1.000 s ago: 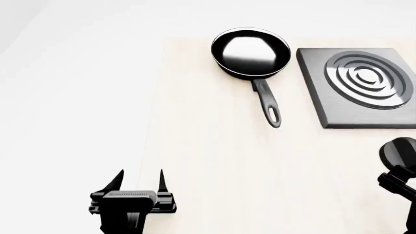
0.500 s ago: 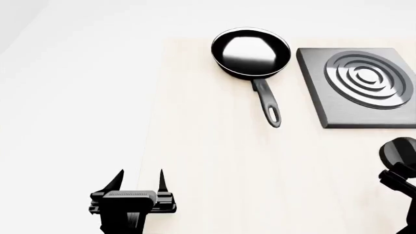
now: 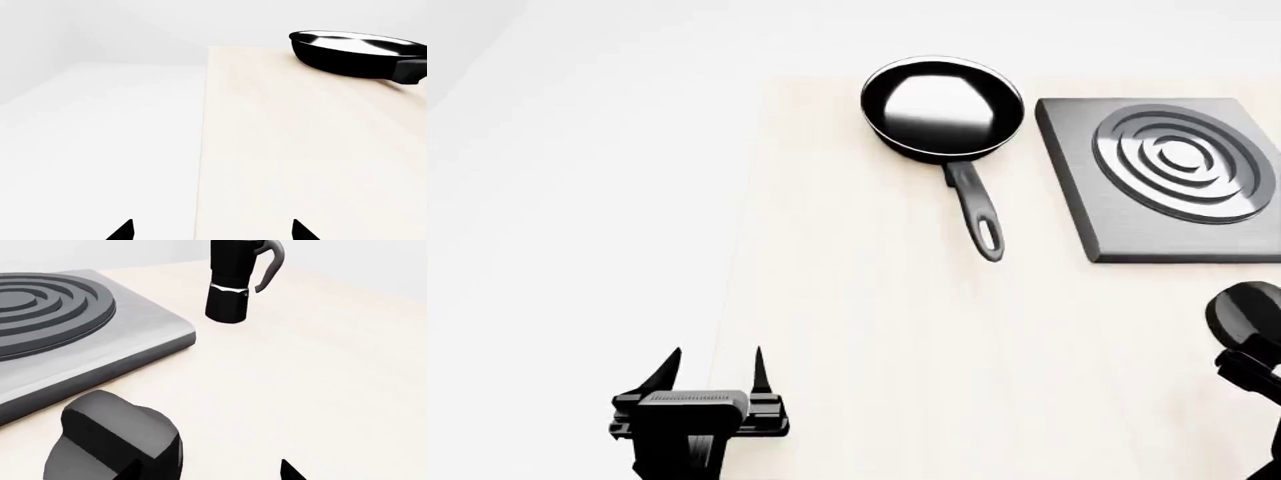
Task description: Turn on the stove and put the frying pan on it.
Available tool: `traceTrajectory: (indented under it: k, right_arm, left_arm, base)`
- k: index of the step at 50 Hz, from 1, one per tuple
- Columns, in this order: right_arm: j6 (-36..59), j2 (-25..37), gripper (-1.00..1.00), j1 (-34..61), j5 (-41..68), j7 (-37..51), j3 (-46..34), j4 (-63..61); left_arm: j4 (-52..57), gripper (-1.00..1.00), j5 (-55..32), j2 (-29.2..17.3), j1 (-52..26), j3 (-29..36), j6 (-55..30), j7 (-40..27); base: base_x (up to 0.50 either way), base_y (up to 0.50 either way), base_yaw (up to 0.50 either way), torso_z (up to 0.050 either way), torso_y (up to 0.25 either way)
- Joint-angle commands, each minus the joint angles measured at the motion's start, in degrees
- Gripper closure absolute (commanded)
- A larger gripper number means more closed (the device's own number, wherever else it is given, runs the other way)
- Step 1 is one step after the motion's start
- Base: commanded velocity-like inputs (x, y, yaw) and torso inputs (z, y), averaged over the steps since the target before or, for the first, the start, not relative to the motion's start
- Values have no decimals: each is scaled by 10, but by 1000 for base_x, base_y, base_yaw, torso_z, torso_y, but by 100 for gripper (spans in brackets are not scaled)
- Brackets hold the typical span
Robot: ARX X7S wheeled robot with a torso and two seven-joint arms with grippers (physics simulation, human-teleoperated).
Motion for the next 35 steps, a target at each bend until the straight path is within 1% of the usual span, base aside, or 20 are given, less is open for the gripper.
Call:
traceTrajectory:
  k: [1, 19, 35]
  right_arm:
    - [4, 6, -100, 9, -2, 2, -1, 12]
    - [21, 24, -100, 19, -1, 8, 5, 10]
    - [24, 28, -100, 30, 0, 7, 4, 19]
  left_arm:
    - [-20, -100, 4, -3, 2, 1, -16, -12]
    - [-22, -100, -1, -5, 1, 5, -14, -15]
    - [-21, -100, -4, -8, 2, 8, -13, -18]
  base:
    - [0, 0, 0, 0, 0]
    - [0, 0, 0, -1, -2]
    - [0, 0, 0, -1, -1]
